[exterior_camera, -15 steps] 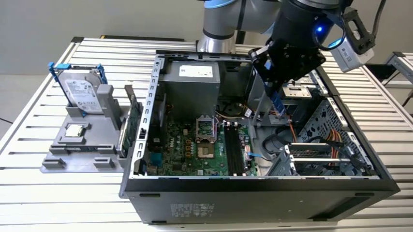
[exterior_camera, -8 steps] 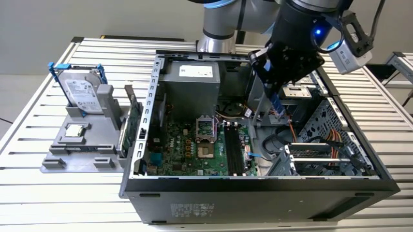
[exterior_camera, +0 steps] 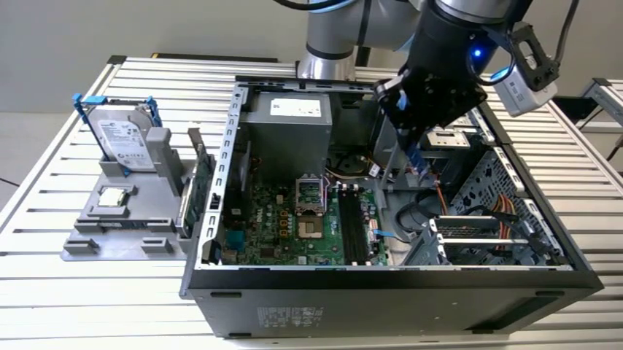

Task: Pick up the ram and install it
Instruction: 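Insert the ram into the slot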

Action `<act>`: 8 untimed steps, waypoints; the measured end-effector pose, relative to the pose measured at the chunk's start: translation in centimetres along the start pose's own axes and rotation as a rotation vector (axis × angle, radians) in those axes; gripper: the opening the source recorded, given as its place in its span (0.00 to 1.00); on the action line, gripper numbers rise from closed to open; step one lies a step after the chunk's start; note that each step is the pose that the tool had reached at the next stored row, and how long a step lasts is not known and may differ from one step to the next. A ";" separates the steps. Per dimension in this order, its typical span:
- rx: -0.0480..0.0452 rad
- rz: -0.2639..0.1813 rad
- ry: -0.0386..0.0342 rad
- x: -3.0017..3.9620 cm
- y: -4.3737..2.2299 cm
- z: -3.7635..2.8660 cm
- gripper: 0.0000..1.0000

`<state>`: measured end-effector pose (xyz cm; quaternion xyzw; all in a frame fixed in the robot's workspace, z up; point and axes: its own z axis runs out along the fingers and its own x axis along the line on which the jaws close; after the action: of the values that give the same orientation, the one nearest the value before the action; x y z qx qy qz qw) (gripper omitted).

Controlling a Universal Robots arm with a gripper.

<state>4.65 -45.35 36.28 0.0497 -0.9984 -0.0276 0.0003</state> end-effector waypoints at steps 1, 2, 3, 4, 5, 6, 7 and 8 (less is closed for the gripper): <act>0.0000 0.000 0.0003 0.00 0.00 0.05 0.00; -0.0001 0.000 0.0006 0.01 0.00 0.10 0.00; 0.0000 0.000 0.0009 0.01 -0.01 0.15 0.00; 0.0000 0.000 0.0011 0.01 -0.01 0.20 0.00; -0.0001 0.000 0.0015 0.01 -0.01 0.25 0.00; -0.0001 0.000 0.0017 0.01 -0.02 0.30 0.00; -0.0002 0.000 0.0020 0.01 -0.02 0.35 0.00; -0.0002 0.000 0.0021 0.02 -0.02 0.40 0.00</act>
<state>4.64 -45.35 35.88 0.0497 -0.9984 -0.0277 0.0013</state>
